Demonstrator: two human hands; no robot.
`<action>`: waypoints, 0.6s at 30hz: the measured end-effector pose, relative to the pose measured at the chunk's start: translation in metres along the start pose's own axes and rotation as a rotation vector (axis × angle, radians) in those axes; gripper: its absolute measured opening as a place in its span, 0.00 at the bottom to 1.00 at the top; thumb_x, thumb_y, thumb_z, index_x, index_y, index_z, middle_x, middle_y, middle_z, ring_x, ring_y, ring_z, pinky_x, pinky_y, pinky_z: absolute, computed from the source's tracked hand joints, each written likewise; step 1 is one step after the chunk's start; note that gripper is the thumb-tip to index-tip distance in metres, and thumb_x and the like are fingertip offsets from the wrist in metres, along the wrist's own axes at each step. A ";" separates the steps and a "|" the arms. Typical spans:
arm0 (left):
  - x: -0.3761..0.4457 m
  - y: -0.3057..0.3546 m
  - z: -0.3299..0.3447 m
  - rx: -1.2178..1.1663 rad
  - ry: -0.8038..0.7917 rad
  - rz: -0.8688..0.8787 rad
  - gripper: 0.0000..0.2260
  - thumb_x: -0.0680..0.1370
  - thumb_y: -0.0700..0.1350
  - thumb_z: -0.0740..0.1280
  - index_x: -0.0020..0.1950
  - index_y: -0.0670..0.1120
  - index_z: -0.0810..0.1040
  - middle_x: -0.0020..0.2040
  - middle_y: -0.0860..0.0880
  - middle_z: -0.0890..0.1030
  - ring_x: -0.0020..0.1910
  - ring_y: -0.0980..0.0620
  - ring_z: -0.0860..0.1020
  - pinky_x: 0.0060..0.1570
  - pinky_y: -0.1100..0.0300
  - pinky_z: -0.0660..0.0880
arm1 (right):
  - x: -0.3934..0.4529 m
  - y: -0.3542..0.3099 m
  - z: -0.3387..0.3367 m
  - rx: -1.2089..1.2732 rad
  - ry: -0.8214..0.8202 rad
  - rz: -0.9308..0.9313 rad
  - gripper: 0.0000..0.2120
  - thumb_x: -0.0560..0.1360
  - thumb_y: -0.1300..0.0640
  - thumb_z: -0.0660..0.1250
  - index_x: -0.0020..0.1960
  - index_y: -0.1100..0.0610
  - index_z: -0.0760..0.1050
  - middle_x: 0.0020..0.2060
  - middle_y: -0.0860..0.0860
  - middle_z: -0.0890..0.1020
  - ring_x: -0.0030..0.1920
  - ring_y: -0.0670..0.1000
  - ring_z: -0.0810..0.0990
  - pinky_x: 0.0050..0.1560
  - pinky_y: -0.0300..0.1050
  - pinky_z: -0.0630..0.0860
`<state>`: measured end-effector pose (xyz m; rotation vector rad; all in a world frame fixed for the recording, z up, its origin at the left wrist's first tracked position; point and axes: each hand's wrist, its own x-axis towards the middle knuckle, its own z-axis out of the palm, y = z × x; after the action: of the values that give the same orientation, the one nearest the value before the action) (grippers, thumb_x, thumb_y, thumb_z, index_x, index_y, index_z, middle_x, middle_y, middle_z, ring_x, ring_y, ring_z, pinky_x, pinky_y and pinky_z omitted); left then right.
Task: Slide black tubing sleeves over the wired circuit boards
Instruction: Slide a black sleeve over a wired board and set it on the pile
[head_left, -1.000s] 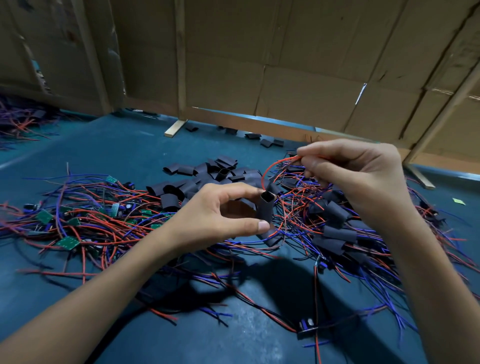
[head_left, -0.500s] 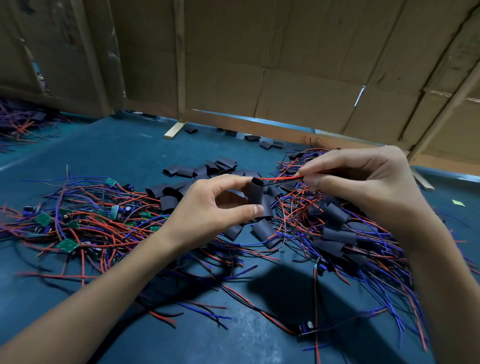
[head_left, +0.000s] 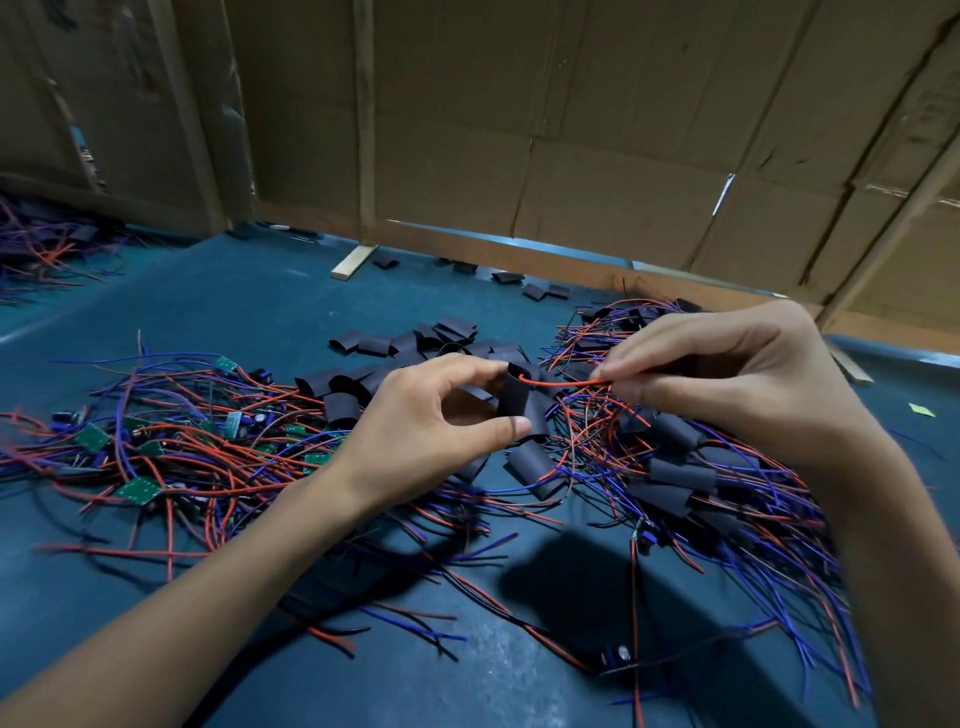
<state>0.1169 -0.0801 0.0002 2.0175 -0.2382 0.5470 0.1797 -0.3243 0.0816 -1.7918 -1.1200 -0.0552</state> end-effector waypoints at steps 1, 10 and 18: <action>-0.001 0.000 0.000 0.005 -0.012 0.045 0.19 0.72 0.46 0.79 0.61 0.44 0.83 0.53 0.51 0.84 0.53 0.53 0.84 0.59 0.49 0.79 | 0.000 0.000 0.000 0.003 0.003 0.010 0.06 0.69 0.63 0.75 0.47 0.60 0.86 0.42 0.56 0.87 0.44 0.62 0.84 0.46 0.54 0.80; -0.004 -0.003 0.001 0.314 0.035 0.480 0.14 0.75 0.37 0.74 0.61 0.41 0.82 0.51 0.47 0.80 0.49 0.52 0.80 0.51 0.59 0.76 | 0.013 0.013 0.042 -0.024 -0.012 0.210 0.08 0.73 0.66 0.75 0.45 0.53 0.86 0.34 0.55 0.85 0.31 0.44 0.78 0.33 0.38 0.72; 0.002 -0.012 -0.006 0.369 0.191 0.382 0.13 0.75 0.32 0.71 0.59 0.40 0.84 0.47 0.49 0.80 0.45 0.55 0.78 0.50 0.66 0.74 | 0.009 0.030 0.029 -0.127 -0.136 0.413 0.19 0.66 0.41 0.77 0.52 0.48 0.80 0.40 0.50 0.87 0.40 0.50 0.86 0.47 0.52 0.81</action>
<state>0.1214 -0.0693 -0.0059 2.2668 -0.4362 1.0837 0.1936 -0.2991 0.0502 -2.1354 -0.8331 0.2504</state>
